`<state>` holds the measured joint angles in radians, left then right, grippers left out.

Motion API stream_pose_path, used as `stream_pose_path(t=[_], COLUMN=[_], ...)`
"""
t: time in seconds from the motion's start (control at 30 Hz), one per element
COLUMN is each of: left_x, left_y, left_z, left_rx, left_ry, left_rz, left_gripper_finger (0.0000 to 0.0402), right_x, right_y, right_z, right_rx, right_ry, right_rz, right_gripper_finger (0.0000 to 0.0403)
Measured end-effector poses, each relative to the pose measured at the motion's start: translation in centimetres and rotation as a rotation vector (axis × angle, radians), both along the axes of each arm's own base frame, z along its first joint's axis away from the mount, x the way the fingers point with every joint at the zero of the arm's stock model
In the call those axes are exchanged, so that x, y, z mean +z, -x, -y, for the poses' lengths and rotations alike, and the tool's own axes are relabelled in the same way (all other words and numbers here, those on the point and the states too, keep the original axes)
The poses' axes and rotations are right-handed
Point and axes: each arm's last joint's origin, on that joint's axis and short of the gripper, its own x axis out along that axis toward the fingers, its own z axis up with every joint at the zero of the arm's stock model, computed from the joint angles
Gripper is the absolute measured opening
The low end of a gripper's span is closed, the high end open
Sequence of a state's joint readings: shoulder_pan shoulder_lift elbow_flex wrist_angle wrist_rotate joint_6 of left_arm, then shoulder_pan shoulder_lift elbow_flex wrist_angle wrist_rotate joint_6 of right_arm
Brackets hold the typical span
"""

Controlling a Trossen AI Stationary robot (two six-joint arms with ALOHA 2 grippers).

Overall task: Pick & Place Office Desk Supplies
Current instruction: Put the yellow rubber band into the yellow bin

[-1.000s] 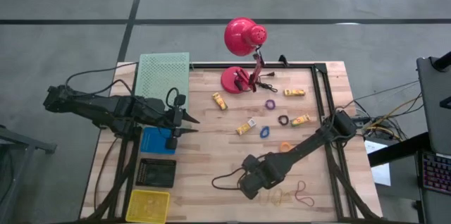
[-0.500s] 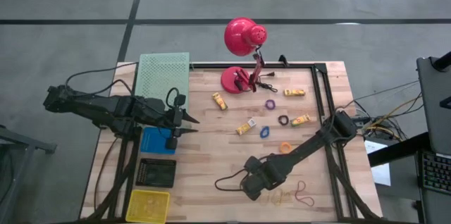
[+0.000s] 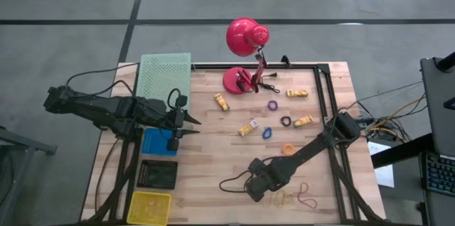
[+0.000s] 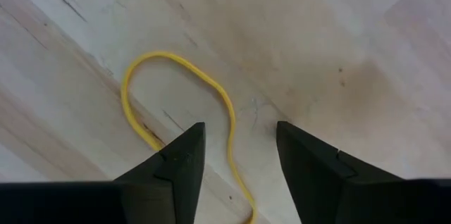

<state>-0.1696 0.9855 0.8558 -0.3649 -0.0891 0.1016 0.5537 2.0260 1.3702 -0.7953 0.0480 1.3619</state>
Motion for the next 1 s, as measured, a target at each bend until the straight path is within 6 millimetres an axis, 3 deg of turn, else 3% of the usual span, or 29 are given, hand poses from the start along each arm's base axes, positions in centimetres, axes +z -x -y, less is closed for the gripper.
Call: stream_pose_path(t=[0.27, 0.7, 1.0], left_x=[-0.02, -0.01, -0.01], left_y=[0.01, 0.01, 0.01], left_z=[0.0, 0.0, 0.0], left_rx=[0.0, 0.0, 0.0], left_ry=[0.0, -0.001, -0.001], left_rz=[-0.002, -0.002, -0.001], left_gripper_finger=[0.0136, 0.0136, 0.0136], right_x=[-0.24, -0.3, -0.31], right_y=[0.19, 0.06, -0.09], right_z=[0.1, 0.05, -0.01], right_rx=[0.003, 0.0, -0.002], right_ry=[0.0, -0.005, -0.011], right_rz=[0.0, 0.013, 0.029], right_gripper_finger=[0.0136, 0.0028, 0.0008])
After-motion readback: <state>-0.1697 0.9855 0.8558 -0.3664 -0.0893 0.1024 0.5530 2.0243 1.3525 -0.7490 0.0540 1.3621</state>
